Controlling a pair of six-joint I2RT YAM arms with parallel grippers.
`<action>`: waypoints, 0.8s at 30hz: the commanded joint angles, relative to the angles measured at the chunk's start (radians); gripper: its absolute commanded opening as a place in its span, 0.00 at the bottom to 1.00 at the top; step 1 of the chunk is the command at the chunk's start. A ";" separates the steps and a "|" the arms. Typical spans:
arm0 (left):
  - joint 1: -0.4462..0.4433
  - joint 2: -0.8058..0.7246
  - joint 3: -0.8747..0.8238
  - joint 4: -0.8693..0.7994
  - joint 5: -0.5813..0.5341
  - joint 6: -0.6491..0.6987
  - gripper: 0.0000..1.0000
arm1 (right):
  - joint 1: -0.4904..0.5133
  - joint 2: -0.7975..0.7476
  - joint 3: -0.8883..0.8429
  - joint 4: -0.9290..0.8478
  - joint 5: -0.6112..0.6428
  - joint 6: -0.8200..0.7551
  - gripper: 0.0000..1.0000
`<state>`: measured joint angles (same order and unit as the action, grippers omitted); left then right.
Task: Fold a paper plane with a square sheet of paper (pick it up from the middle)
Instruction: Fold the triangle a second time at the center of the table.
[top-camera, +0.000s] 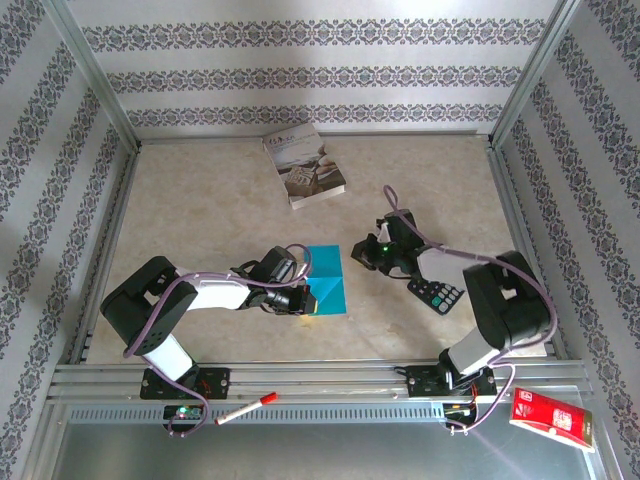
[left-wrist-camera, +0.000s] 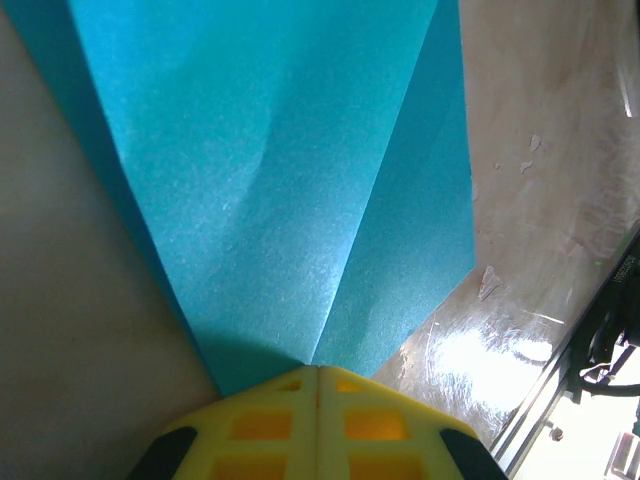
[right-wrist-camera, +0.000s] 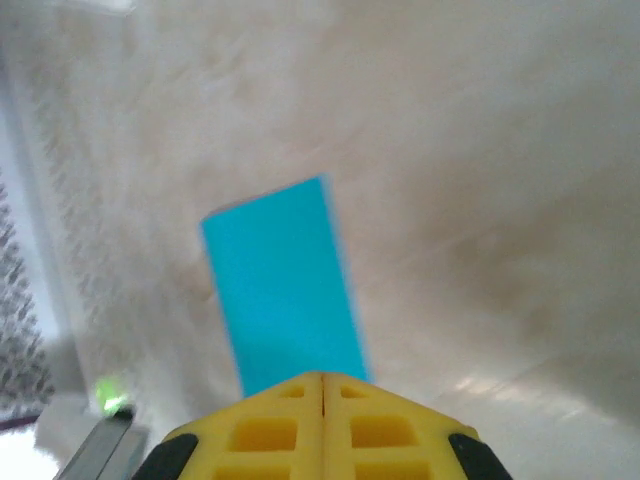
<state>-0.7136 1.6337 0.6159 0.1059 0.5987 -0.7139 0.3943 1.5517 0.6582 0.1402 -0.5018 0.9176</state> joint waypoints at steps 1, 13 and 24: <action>-0.004 0.051 -0.049 -0.244 -0.089 0.012 0.00 | 0.103 -0.038 -0.052 -0.007 0.048 0.039 0.05; -0.005 0.022 -0.031 -0.285 -0.091 0.030 0.00 | 0.217 0.110 -0.039 0.094 0.054 0.081 0.03; -0.003 -0.091 0.063 -0.188 -0.010 -0.001 0.15 | 0.194 0.159 -0.112 0.105 0.059 0.063 0.02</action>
<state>-0.7136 1.5795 0.6472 -0.0452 0.5800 -0.7086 0.6037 1.6722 0.5907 0.2802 -0.4923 0.9947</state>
